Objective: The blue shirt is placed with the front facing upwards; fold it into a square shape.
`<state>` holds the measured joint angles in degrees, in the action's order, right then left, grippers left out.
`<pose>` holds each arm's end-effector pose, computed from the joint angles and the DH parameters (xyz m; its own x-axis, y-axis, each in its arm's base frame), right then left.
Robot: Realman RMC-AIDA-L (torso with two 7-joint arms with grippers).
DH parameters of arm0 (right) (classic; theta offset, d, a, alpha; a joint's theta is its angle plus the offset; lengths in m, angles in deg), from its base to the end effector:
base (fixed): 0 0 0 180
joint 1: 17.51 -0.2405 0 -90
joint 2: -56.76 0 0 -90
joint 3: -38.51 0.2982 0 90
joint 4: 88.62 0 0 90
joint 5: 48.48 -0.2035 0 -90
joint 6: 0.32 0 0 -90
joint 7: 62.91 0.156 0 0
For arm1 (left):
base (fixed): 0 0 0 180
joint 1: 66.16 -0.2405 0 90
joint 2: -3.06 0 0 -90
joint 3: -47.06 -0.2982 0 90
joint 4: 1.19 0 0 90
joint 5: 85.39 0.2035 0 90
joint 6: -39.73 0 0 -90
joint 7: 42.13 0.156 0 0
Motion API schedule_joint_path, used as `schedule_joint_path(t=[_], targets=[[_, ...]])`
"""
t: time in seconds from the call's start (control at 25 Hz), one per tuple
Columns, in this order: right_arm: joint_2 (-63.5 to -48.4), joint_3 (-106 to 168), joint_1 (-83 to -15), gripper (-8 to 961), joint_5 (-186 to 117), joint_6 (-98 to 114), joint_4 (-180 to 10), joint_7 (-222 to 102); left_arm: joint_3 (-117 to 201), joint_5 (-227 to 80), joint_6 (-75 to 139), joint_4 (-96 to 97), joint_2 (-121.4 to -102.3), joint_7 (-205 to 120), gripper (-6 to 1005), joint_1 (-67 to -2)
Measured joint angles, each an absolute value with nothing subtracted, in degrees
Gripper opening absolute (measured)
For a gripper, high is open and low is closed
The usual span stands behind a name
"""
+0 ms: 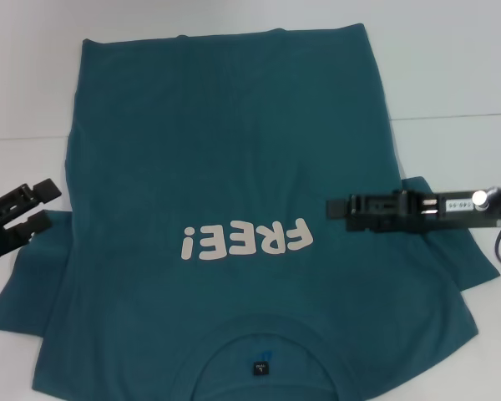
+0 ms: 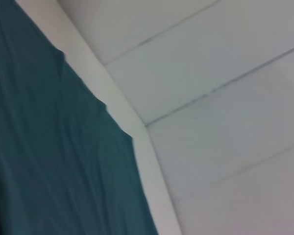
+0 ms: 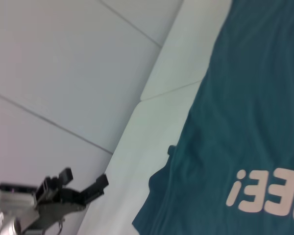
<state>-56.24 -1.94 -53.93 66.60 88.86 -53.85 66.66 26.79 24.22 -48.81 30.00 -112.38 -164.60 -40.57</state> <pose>0.2722 0.3852 0.0030 0.2550 -0.8709 -0.4202 -0.8988 -0.3737 0.2291 -0.3437 0.3414 0.0317 -0.0966 0.6968 0.7107 0.9082 -0.2304 0.3494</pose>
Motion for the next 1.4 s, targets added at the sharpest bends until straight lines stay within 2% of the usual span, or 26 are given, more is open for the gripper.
schedule_joint_path(t=[0.16,1.4], targets=[[-55.45,-1.6,-54.2,916,66.6,88.5,-54.2,70.1,27.0,24.2,-45.7,28.9,-112.19,-165.2,873,-40.9],[-55.39,-1.6,-53.3,915,66.7,87.8,-55.2,70.9,22.1,24.3,-25.4,28.2,-112.1,-165.5,873,-40.5]])
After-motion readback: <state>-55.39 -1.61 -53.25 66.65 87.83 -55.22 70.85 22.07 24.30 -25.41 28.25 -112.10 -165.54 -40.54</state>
